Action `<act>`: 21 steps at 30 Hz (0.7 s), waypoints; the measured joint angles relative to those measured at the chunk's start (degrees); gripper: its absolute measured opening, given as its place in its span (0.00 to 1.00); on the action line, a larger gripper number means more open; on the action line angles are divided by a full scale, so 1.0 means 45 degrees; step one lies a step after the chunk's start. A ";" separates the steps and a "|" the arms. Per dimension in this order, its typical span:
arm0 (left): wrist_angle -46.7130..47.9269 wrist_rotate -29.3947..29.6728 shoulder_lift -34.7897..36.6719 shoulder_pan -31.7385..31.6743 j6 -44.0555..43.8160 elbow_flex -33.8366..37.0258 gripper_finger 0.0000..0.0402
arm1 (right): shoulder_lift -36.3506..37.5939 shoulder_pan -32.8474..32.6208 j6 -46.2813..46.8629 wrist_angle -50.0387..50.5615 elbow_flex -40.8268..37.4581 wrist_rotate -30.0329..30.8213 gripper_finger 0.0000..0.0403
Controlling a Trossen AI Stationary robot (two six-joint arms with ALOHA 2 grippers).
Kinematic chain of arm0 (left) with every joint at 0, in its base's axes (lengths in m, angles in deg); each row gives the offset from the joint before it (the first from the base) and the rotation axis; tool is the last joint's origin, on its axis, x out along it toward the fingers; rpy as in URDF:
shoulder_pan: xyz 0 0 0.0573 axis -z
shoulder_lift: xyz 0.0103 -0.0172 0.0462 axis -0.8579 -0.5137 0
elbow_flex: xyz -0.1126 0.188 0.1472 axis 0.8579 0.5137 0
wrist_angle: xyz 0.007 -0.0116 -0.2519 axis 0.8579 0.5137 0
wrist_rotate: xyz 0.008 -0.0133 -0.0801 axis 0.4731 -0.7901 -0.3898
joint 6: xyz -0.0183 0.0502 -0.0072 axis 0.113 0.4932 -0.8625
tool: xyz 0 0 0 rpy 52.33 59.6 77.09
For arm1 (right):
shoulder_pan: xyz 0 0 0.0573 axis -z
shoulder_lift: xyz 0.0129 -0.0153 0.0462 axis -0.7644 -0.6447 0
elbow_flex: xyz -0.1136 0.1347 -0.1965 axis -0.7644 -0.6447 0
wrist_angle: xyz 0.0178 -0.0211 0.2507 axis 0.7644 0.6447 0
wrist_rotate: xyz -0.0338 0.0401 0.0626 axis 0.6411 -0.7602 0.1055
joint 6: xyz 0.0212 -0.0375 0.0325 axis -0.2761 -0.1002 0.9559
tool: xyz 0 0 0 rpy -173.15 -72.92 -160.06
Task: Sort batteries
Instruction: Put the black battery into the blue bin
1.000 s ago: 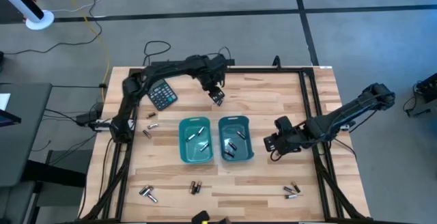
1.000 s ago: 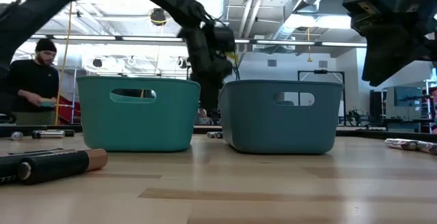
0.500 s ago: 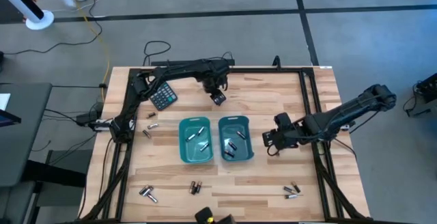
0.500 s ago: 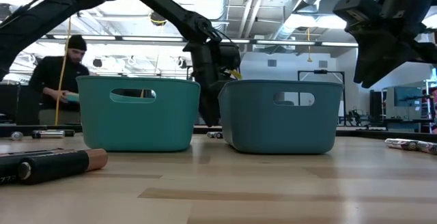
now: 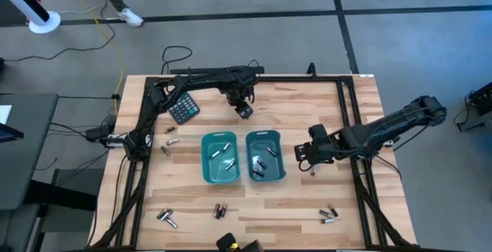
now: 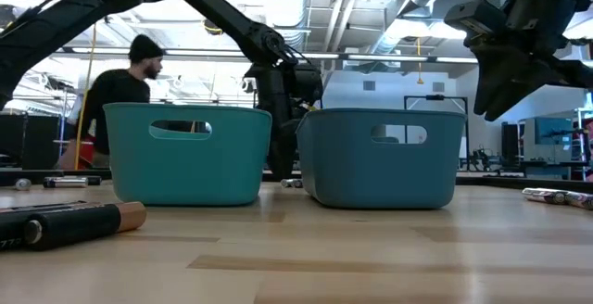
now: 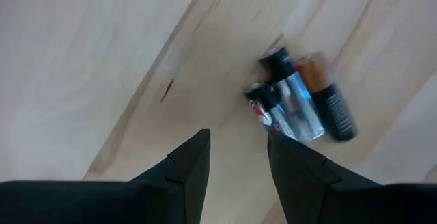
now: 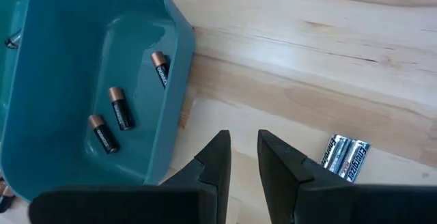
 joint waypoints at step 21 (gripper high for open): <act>0.0504 0.0117 0.0043 0.0234 -0.1078 -0.1581 0.35 | 0.0000 0.0361 -0.0005 -0.0194 0.0000 -0.0003 0.23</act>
